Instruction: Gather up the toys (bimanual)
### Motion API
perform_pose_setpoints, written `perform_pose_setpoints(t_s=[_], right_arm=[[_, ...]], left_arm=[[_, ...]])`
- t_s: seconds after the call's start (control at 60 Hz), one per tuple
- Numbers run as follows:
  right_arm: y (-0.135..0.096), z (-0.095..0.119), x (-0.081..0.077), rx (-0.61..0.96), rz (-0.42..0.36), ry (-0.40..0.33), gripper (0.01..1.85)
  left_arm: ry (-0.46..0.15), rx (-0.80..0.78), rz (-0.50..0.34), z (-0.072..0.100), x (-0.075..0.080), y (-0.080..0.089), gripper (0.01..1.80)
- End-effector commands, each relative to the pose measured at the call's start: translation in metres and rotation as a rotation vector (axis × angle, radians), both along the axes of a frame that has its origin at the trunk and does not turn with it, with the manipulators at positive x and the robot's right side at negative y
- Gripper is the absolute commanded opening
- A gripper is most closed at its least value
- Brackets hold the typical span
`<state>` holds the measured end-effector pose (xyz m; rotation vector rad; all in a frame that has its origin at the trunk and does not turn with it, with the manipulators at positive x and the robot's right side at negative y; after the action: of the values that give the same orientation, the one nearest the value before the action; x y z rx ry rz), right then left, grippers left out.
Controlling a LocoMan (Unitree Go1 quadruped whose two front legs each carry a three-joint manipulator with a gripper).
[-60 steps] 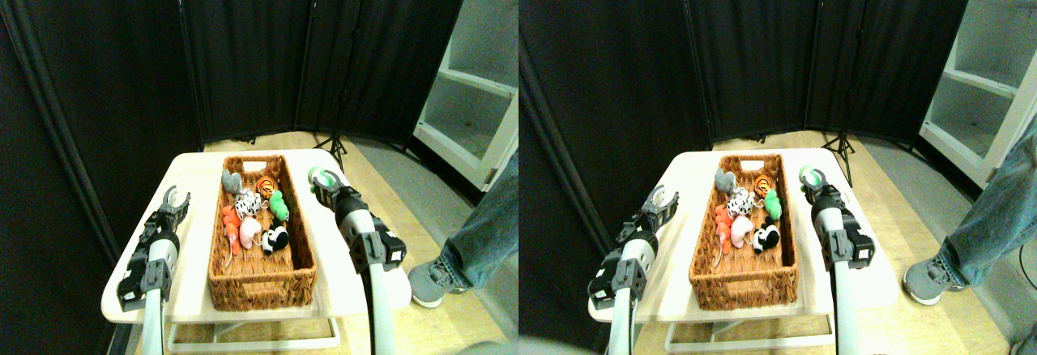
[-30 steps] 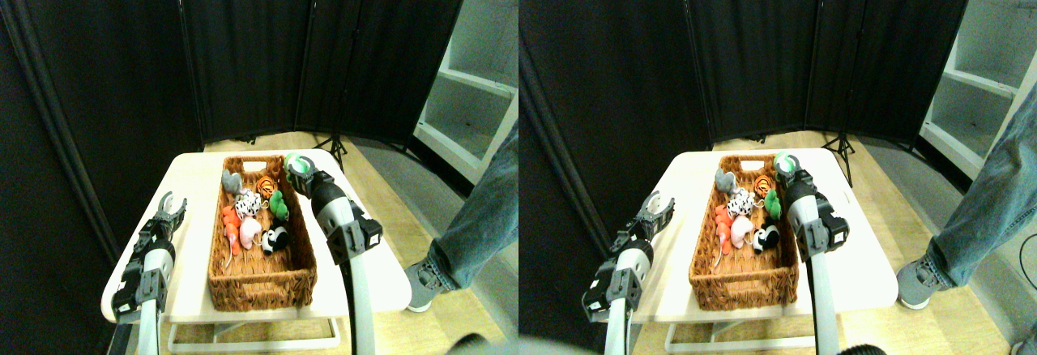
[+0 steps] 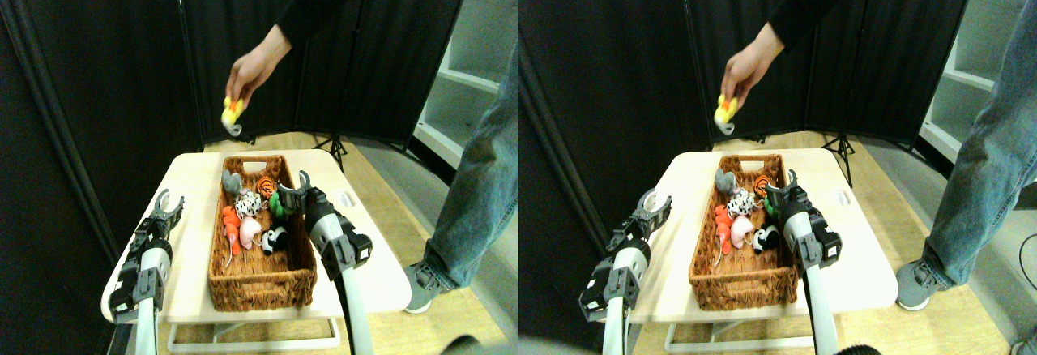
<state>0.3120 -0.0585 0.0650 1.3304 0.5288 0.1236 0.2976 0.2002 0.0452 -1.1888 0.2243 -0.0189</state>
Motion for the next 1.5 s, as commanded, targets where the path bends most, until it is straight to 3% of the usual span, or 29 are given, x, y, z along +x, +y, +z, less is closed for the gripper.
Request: perform_pose_setpoints(t_s=[0.017,0.217,0.35,0.483,0.633,0.75,0.833,1.0,1.283,1.333,1.417,1.5], right_arm=[[-0.001,0.003,0.004,0.0,0.026,-0.013,0.7],[-0.005,0.003,0.005,-0.014,0.024,-0.025,0.9],[-0.009,0.005,0.007,0.01,-0.013,-0.024,0.85],[-0.02,0.01,0.013,0.054,-0.04,-0.032,0.64],[-0.039,0.011,0.017,0.004,-0.096,-0.076,0.67],[-0.062,0.005,0.018,-0.068,-0.185,-0.133,0.18],[-0.073,-0.001,0.018,-0.043,-0.237,-0.139,0.02],[-0.086,-0.008,0.013,-0.066,-0.319,-0.142,0.01],[-0.1,-0.022,0.007,-0.031,-0.342,-0.117,0.01],[-0.101,-0.023,0.006,-0.036,-0.363,-0.102,0.01],[-0.099,-0.026,0.005,-0.031,-0.362,-0.094,0.01],[-0.097,-0.027,0.005,-0.022,-0.37,-0.089,0.01]], left_arm=[[-0.032,-0.002,-0.014,0.006,0.005,-0.005,0.29],[-0.028,-0.012,-0.022,0.007,0.008,-0.007,0.25],[-0.026,-0.016,-0.026,0.007,0.008,-0.009,0.29],[-0.022,0.009,-0.049,0.007,0.008,-0.014,0.38],[-0.015,0.007,-0.063,0.009,0.01,-0.019,0.46],[0.001,-0.014,-0.069,0.005,0.016,-0.024,0.51],[0.01,-0.01,-0.082,0.002,0.021,-0.025,0.48],[0.029,0.005,-0.085,-0.007,0.032,-0.021,0.55],[0.098,0.009,-0.046,-0.029,0.041,-0.008,0.48],[0.108,0.01,-0.037,-0.032,0.041,-0.006,0.5],[0.132,0.018,-0.047,-0.039,0.041,0.001,0.68],[0.147,0.02,-0.043,-0.043,0.041,0.005,0.68]])
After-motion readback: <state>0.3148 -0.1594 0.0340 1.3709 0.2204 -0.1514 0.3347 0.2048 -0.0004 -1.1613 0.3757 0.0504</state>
